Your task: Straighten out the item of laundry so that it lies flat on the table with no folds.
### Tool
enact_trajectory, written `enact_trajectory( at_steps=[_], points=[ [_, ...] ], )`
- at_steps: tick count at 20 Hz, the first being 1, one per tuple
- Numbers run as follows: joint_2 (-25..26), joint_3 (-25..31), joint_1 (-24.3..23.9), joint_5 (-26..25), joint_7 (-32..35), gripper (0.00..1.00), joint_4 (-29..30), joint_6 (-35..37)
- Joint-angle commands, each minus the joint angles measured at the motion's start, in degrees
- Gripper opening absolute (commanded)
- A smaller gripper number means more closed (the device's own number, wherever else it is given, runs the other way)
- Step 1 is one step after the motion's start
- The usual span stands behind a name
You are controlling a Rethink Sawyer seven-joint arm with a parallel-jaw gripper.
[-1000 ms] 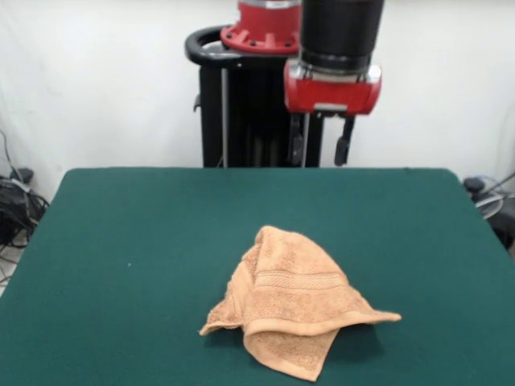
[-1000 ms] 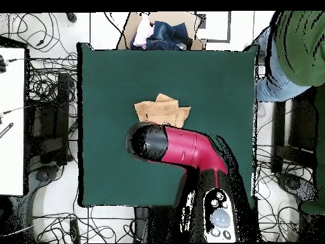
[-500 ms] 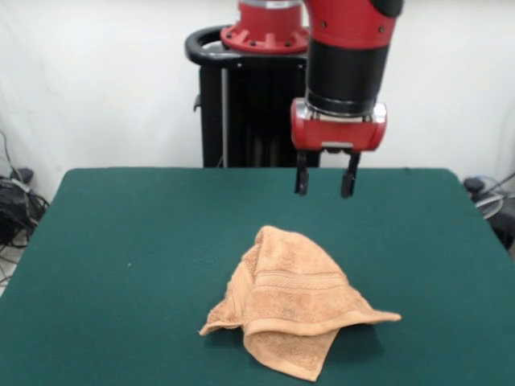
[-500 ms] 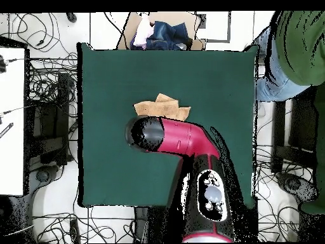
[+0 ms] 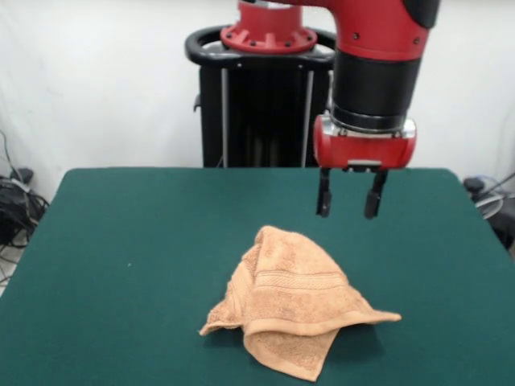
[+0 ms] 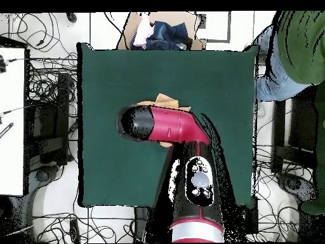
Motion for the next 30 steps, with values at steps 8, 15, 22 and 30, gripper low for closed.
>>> enact_trajectory(
  at_steps=[8, 15, 22, 30],
  points=[
    [3.4, 0.4, 1.8, 0.2, 10.3, 1.0, -7.6, 5.6],
    [6.4, 1.3, 1.7, 0.3, 12.5, 1.0, -5.3, -4.6],
    [8.5, 0.8, 2.3, 0.8, 12.2, 1.0, -6.1, -4.8],
    [10.5, 1.1, 3.0, 2.3, 15.0, 1.0, -4.5, -11.4]
  ],
)
